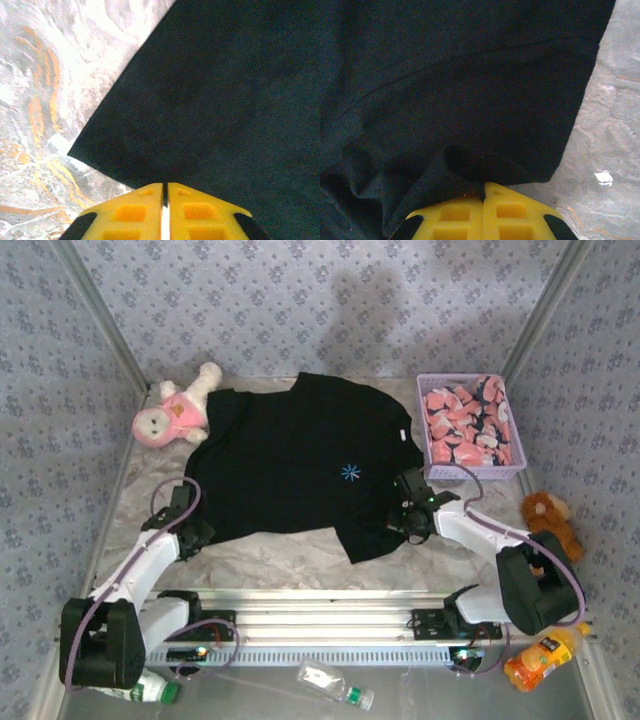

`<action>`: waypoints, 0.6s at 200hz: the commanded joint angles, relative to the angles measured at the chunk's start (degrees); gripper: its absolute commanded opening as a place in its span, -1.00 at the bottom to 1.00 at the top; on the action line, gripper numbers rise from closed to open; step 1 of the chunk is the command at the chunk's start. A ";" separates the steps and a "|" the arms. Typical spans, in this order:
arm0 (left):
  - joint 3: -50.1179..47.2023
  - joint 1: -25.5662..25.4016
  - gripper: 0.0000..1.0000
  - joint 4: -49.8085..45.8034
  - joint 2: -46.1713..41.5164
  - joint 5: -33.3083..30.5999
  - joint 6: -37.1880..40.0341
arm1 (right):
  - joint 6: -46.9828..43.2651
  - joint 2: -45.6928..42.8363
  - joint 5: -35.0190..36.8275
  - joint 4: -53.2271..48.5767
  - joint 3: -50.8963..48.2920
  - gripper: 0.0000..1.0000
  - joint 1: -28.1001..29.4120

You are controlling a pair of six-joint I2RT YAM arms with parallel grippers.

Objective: Fold and stack the mixed laundry pile

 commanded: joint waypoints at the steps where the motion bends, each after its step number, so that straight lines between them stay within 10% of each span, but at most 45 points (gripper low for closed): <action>1: 9.41 0.22 -0.56 3.36 3.35 -2.99 6.48 | -0.90 -2.65 0.40 -1.34 -1.60 -1.00 -0.41; 82: 33.61 0.68 -0.41 24.32 38.78 12.07 15.29 | 2.06 -5.31 1.31 -1.86 -4.07 -1.00 -0.13; 120: 38.20 0.79 -0.41 20.38 48.68 8.29 15.34 | 3.86 -6.55 1.32 -1.92 -4.56 -1.00 -0.46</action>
